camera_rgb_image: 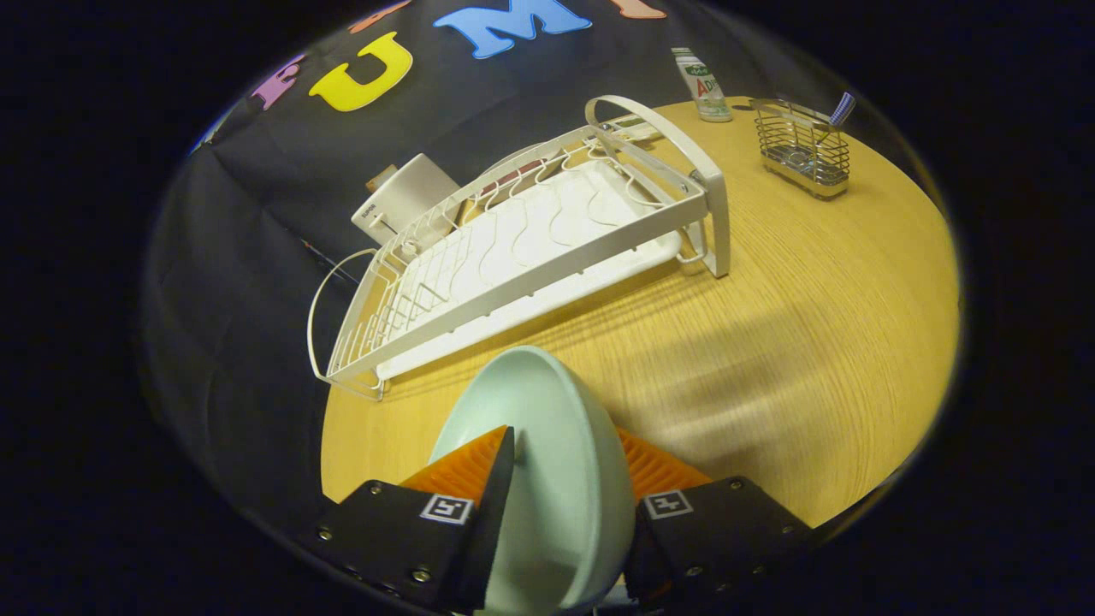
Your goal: Take the plate from the dish rack, then take the spoon from the basket and place it into the plate.
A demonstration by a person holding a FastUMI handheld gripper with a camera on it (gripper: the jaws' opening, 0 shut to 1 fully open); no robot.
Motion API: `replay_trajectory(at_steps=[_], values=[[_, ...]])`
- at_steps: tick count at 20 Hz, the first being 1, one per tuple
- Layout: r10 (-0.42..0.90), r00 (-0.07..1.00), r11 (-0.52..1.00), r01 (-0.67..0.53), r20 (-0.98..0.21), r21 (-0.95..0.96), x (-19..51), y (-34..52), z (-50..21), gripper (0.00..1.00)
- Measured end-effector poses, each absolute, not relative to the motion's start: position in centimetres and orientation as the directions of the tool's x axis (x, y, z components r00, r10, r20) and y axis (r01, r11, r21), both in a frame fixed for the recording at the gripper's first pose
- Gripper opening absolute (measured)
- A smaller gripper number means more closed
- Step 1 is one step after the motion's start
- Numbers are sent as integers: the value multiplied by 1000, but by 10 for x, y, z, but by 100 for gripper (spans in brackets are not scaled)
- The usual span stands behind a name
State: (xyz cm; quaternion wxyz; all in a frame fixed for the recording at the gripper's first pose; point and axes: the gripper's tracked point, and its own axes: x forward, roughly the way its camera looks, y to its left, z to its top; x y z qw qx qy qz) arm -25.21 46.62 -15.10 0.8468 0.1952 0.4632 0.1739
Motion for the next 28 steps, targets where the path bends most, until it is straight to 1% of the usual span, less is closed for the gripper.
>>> replay_trajectory(at_steps=[1, 3, 4, 5, 8, 11, 13, 16, 18, 21, 23, 28], values=[[475, 512, 862, -108, -715, 496, -252, 464, -151, 68], [443, 538, 877, -97, -717, 470, -245, 453, -151, 72], [435, 548, 880, -91, -715, 465, -242, 450, -146, 79], [420, 556, 887, -84, -718, 453, -241, 448, -147, 99], [410, 575, 889, -76, -708, 452, -238, 440, -138, 99], [349, 658, 906, -55, -667, 420, -228, 412, -113, 99], [283, 722, 918, -13, -632, 396, -215, 385, -90, 98], [150, 802, 930, 84, -578, 357, -187, 338, -57, 98], [30, 839, 933, 173, -544, 317, -163, 300, -39, 98], [-143, 853, 904, 320, -502, 284, -124, 249, -17, 98], [-245, 832, 864, 420, -498, 278, -103, 217, -16, 98], [-392, 769, 734, 593, -505, 333, -59, 163, -28, 98]])
